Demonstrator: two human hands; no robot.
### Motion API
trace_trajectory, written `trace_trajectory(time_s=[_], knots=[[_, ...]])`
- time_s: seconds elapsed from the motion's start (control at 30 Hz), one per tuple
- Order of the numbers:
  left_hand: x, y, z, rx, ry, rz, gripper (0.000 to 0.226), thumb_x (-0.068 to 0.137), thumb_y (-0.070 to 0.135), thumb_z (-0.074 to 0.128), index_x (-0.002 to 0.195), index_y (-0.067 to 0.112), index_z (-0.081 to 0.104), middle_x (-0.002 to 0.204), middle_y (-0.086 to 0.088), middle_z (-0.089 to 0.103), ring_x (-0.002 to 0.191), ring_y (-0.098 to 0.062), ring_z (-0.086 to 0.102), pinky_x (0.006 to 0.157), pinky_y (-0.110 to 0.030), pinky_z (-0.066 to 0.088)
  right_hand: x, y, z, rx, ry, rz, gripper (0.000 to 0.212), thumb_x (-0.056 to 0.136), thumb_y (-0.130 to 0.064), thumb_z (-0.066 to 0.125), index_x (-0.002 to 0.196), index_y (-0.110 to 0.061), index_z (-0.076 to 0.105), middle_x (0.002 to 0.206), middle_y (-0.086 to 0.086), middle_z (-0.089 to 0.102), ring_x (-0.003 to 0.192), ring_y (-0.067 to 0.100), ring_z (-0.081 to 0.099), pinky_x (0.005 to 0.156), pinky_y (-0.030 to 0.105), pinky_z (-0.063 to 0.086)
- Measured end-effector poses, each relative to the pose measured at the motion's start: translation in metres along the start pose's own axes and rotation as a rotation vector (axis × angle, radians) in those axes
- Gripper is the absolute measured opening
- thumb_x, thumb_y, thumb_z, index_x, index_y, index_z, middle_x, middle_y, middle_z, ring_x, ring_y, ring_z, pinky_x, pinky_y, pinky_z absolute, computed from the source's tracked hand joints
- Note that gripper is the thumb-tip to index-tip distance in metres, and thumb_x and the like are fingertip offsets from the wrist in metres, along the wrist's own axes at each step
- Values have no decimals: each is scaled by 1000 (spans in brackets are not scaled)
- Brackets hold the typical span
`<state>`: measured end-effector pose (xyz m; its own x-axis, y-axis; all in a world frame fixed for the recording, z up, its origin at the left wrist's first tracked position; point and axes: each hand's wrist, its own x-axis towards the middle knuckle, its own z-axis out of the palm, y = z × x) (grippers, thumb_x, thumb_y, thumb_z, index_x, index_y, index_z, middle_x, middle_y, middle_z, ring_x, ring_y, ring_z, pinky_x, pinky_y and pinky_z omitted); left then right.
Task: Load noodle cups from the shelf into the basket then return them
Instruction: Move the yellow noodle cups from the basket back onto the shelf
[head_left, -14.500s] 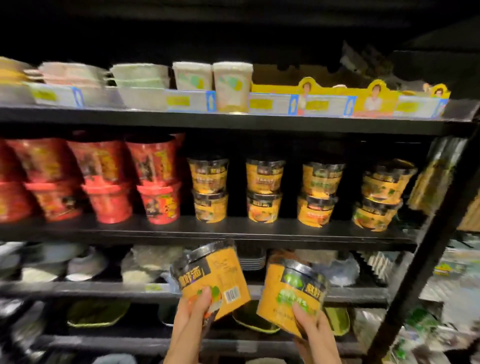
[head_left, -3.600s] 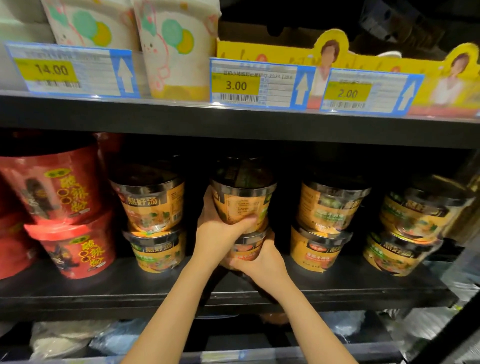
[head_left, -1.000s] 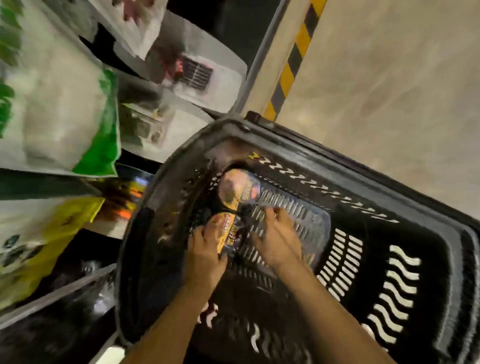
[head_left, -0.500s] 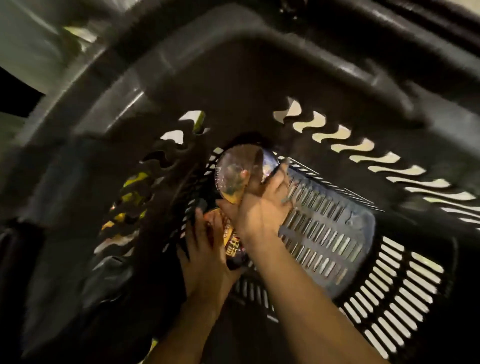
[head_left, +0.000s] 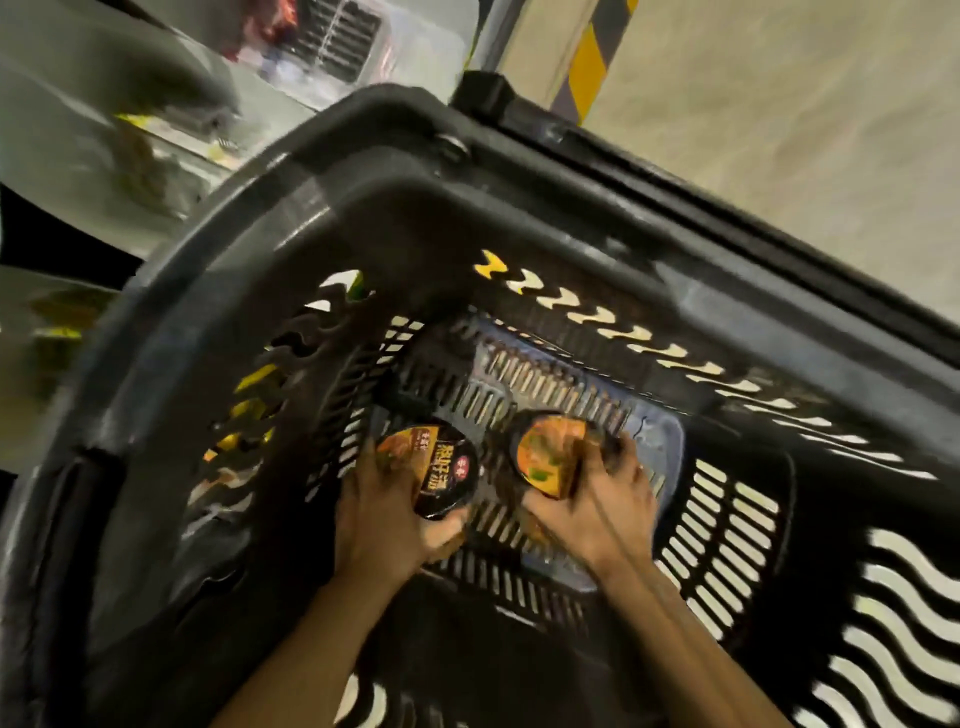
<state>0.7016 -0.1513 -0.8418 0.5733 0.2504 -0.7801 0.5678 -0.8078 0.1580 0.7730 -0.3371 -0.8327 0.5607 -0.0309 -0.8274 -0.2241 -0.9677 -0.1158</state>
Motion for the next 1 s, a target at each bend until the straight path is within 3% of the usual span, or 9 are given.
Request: trace_trajectory(time_s=[0.1,0.17,0.27,0.37,0.5,0.63,0.8,0.9,1.0], knots=[[16,12,5,-91,-53,52,78,73,49,72,140,33,36,154,-6,-4,142,-31,11,116,-43,19,7,18,7,39,-61,15,97,70,-68,61,146,-25,20,154,11,6,140,36,17,116,43,19],[22,16,10,-200,-14,54,74,73,44,74,138,28,42,154,-8,-4,141,-32,11,116,-44,19,14,24,10,166,-2,27,96,73,-63,64,147,-24,17,155,9,3,141,35,16,116,44,22],[19,20,16,-340,110,-18,94,73,36,76,147,21,20,155,-10,-9,142,-32,8,114,-42,21,13,27,14,445,155,44,107,73,-52,71,149,-20,3,156,9,1,141,30,17,113,45,24],[7,22,23,-528,103,-142,116,68,30,80,149,20,-2,155,-9,-5,141,-31,12,111,-44,24,3,35,27,552,204,40,116,69,-49,76,149,-16,-2,156,10,6,142,29,14,115,51,20],[2,24,41,-697,145,-232,115,67,18,82,149,15,2,153,-11,12,138,-28,23,108,-37,26,-3,41,55,610,138,107,122,68,-50,77,149,-21,-10,156,7,12,143,27,16,112,56,23],[15,15,63,-740,137,-268,116,60,16,85,148,18,10,149,-10,24,136,-28,29,108,-40,29,8,40,73,696,160,102,118,64,-49,79,148,-25,-1,147,7,31,136,26,31,108,56,31],[17,12,68,-803,157,-245,114,56,13,87,146,22,18,143,0,37,129,-19,38,103,-33,34,22,49,73,826,152,77,112,60,-35,85,145,-25,13,134,1,46,123,19,46,101,42,41],[15,14,60,-834,145,-306,107,59,19,86,144,23,22,138,-2,43,124,-23,44,99,-36,37,16,51,60,867,90,87,90,61,-31,85,130,-21,29,116,-4,54,108,14,55,88,29,43],[1,24,40,-910,118,-387,99,64,25,83,144,22,24,131,-4,50,118,-25,50,98,-37,39,-11,46,36,939,-3,73,72,68,-25,81,116,-30,28,106,-9,54,101,12,56,86,27,44]])
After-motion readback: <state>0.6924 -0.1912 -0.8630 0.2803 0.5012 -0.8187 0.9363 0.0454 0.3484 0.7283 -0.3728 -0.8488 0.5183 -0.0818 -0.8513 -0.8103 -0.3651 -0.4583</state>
